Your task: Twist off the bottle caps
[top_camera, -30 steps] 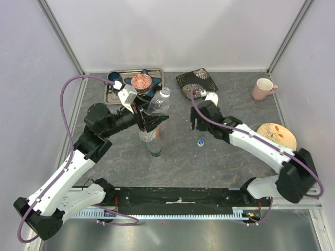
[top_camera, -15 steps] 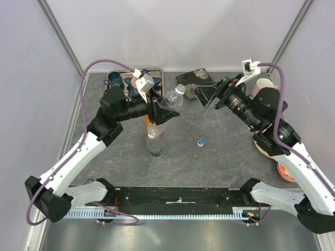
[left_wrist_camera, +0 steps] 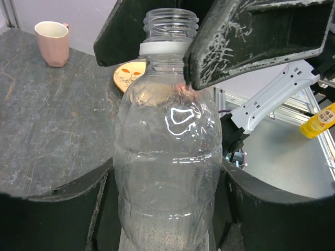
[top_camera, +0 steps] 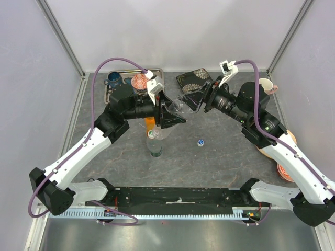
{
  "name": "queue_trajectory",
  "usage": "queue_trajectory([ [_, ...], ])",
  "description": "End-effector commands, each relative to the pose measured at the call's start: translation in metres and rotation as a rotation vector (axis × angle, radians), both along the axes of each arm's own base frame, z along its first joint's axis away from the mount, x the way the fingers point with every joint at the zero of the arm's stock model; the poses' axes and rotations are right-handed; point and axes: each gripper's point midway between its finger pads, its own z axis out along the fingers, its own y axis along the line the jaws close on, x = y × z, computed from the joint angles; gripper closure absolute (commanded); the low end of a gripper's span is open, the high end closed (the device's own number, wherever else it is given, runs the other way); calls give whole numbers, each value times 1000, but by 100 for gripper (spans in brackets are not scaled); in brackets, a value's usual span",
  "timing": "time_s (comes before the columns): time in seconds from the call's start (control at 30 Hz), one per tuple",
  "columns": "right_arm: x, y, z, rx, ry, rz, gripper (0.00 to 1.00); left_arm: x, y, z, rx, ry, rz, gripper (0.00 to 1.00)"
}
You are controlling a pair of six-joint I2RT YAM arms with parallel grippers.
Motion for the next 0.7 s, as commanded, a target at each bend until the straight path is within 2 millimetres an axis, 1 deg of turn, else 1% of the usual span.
queue_trajectory([
  [0.0, -4, 3, 6, 26, -27, 28, 30, -4, -1, 20, -23, -81, -24, 47],
  [0.03, -5, 3, 6, 26, -27, 31, 35, -4, -1, 20, -23, -82, -24, 47],
  [0.13, -7, 3, 4, 25, -24, 40, 45, -3, 0, 21, -25, -91, -12, 46],
  [0.2, -8, 2, 2, 23, -21, 38, 47, 0, 0, 22, -24, -94, 1, 46],
  [0.3, -9, 1, 0, 21, -19, 38, 56, 1, 1, 24, -26, -100, 12, 46],
  [0.33, -9, 0, 0, 20, -20, 37, 65, 1, 1, 24, -26, -100, 15, 45],
  [0.37, -10, 0, -1, 18, -18, 40, 70, 4, 1, 24, -26, -100, 27, 43],
  [0.4, -11, 0, 0, 21, -21, 38, 74, 5, 1, 24, -27, -101, 35, 37],
  [0.43, -11, -2, 1, 22, -22, 35, 88, 6, 2, 24, -25, -100, 47, 30],
  [0.47, -11, -2, 2, 20, -24, 32, 95, 7, 3, 25, -27, -104, 56, 10],
  [0.5, -11, -3, 3, 18, -26, 27, 100, 8, 4, 26, -26, -105, 62, 1],
  [0.6, -9, -11, 11, 17, -44, -18, 100, 11, 7, 31, -22, -105, 94, 1],
  [0.63, -1, -19, 13, 14, -47, -80, 100, 12, 8, 38, -24, -122, 108, 1],
  [0.67, 2, -27, 17, 5, -54, -124, 100, 16, 12, 38, -6, -117, 144, 0],
])
